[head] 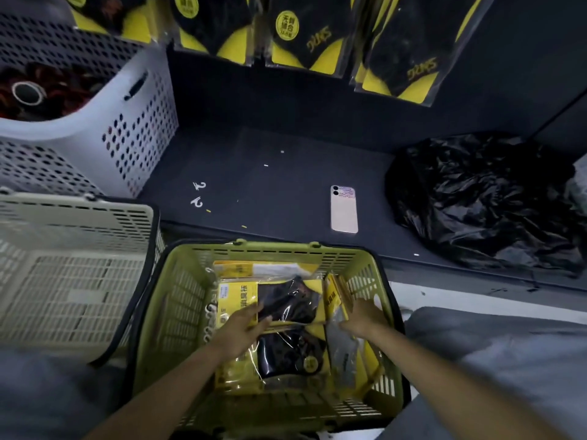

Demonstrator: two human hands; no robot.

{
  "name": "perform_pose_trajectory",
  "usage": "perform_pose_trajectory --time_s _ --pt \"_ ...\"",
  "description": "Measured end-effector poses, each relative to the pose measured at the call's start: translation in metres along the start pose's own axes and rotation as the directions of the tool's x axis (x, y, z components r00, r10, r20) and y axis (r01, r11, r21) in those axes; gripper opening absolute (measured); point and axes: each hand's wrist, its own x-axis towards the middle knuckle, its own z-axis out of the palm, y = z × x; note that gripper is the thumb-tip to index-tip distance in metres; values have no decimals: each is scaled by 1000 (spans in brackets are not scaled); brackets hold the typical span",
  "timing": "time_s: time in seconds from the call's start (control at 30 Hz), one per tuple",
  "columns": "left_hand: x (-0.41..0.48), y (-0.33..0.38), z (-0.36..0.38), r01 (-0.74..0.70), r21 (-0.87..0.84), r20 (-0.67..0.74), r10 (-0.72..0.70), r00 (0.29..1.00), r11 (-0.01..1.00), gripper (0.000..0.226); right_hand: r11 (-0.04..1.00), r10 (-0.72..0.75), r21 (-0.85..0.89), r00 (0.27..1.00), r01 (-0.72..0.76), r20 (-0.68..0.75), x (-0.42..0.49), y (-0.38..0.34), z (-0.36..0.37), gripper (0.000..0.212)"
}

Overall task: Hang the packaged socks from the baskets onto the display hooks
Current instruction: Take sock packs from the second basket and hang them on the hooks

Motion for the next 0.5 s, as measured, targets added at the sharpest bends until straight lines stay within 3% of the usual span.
perform_pose_trajectory --time_s 0.1,0.17,0.27,0.33,0.5 --pt "1 0 1 18 0 -7 -18 1000 1000 64 996 -2 -84 1000 2 -2 5 1 3 26" --pt "1 1 1 32 -7 -8 -32 999 999 66 997 -9 -77 1000 8 -9 9 2 9 45" --pt "-1 4 1 38 -31 13 -38 999 999 65 983 25 177 996 -41 90 11 8 16 77" --pt "-4 6 2 34 -64 28 -33 999 997 63 964 31 258 992 -62 121 10 10 15 78" --pt "-11 22 6 -9 -134 55 17 998 991 57 982 -17 186 994 -4 110 2 10 1 68"
